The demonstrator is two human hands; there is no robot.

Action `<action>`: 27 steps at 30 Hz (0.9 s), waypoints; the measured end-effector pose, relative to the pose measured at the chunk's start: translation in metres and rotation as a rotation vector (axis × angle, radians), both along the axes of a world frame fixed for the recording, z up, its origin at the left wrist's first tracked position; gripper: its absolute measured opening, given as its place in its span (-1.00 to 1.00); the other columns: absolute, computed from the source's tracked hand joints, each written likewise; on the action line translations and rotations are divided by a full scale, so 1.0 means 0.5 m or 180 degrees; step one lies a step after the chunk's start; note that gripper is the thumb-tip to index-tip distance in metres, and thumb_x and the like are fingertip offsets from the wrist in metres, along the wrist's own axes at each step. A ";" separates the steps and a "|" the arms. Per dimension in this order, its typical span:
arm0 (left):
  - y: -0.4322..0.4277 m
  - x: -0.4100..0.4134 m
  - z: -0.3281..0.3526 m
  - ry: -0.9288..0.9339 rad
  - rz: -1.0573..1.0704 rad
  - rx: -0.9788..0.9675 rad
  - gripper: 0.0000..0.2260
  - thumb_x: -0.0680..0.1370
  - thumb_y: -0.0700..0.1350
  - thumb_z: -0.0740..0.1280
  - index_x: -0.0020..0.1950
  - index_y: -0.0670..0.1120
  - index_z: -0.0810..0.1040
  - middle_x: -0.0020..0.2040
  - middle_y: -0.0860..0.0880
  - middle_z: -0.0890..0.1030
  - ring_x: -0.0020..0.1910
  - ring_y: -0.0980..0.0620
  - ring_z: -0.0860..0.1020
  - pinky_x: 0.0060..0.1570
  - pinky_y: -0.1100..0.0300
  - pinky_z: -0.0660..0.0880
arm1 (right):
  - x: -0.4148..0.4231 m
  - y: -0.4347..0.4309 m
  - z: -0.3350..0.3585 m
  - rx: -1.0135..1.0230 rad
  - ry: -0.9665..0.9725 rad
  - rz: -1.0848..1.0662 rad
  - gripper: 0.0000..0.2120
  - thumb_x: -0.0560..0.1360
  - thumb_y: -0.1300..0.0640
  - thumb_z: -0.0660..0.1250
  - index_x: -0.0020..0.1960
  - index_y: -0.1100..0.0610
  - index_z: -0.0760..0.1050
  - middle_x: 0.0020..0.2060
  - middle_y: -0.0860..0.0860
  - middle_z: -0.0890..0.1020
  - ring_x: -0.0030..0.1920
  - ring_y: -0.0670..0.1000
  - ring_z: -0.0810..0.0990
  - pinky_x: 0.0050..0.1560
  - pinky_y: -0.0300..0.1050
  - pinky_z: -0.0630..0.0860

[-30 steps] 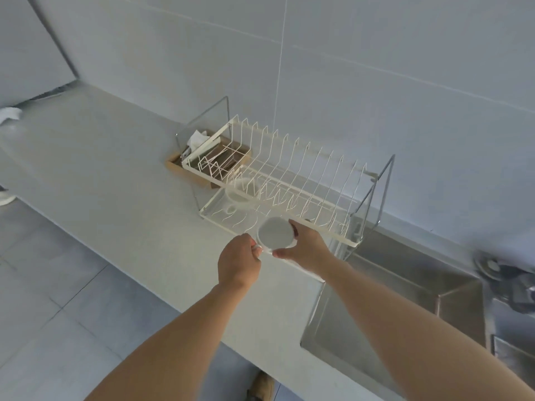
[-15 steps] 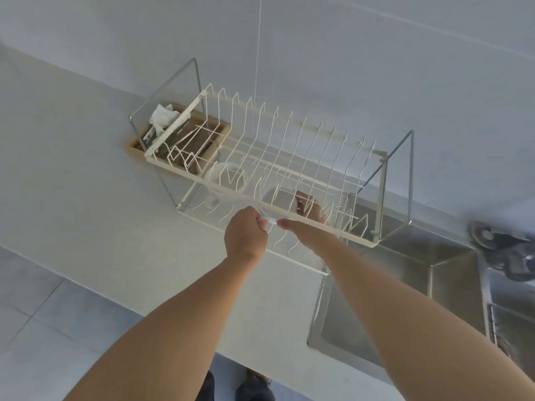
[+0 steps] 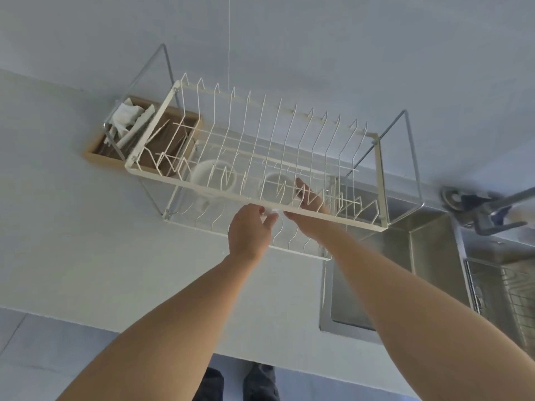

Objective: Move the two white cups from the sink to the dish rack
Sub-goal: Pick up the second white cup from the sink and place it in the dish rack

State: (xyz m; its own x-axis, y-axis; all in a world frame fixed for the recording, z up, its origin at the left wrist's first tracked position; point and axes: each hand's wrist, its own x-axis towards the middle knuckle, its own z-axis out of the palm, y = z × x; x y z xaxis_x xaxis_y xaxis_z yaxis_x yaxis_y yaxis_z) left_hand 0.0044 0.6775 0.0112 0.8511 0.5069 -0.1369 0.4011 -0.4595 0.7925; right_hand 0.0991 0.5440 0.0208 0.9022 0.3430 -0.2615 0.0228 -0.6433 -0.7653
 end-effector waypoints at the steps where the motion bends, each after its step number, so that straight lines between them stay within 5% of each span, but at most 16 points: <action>1: 0.007 -0.008 -0.001 -0.0009 -0.0058 0.0024 -0.74 0.56 0.06 0.40 0.09 -0.11 0.61 0.04 -0.01 0.65 0.02 -0.04 0.61 0.08 0.05 0.50 | -0.008 -0.001 0.003 -0.0042 0.0064 -0.0126 -0.24 0.54 0.18 0.44 0.62 -0.02 0.14 0.45 0.00 0.43 0.23 0.05 0.46 0.30 -0.03 0.37; 6: 0.070 -0.076 -0.003 -0.0037 -0.0248 0.0297 -0.72 0.54 0.08 0.40 0.10 -0.10 0.57 0.01 -0.01 0.63 -0.03 -0.08 0.60 -0.06 0.07 0.49 | -0.069 0.005 0.023 -0.0167 -0.0054 -0.0711 -0.49 0.57 0.15 0.39 0.49 0.06 0.35 0.34 0.06 0.50 0.27 0.05 0.51 0.18 -0.18 0.36; 10: 0.146 -0.133 0.002 -0.0246 -0.0151 0.0531 -0.75 0.54 0.05 0.39 0.09 -0.09 0.57 -0.02 -0.02 0.61 -0.07 -0.08 0.59 -0.11 0.06 0.52 | -0.120 0.024 0.037 -0.0336 -0.0262 -0.1065 -0.75 0.56 0.10 0.39 0.19 0.15 0.51 0.09 0.08 0.61 -0.01 0.05 0.58 0.00 -0.09 0.49; 21: 0.269 -0.123 -0.005 -0.0241 0.0101 0.0700 -0.64 0.55 0.04 0.40 0.22 -0.18 0.54 0.07 -0.13 0.60 -0.03 -0.14 0.59 -0.09 0.04 0.51 | -0.160 0.121 0.004 -0.0322 -0.0302 -0.1568 -0.57 0.43 -0.16 0.48 0.06 0.16 0.53 -0.12 0.03 0.63 -0.08 0.07 0.58 -0.12 -0.11 0.40; 27: 0.270 -0.090 -0.024 -0.0542 -0.0023 0.0742 -0.79 0.58 0.02 0.35 -0.02 -0.11 0.67 -0.15 -0.09 0.72 -0.16 -0.09 0.66 -0.19 0.03 0.57 | -0.155 0.147 -0.037 -0.0365 -0.0432 -0.1771 -0.45 0.42 -0.25 0.46 0.14 0.18 0.54 -0.09 0.04 0.65 -0.07 0.08 0.59 -0.10 -0.09 0.44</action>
State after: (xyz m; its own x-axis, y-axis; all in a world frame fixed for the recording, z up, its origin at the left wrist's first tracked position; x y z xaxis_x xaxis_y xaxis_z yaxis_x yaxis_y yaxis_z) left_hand -0.0407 0.8124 -0.0010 0.8555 0.5018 0.1279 0.2673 -0.6394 0.7209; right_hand 0.0216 0.6176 0.0022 0.9666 -0.2158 -0.1384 -0.2493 -0.6653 -0.7038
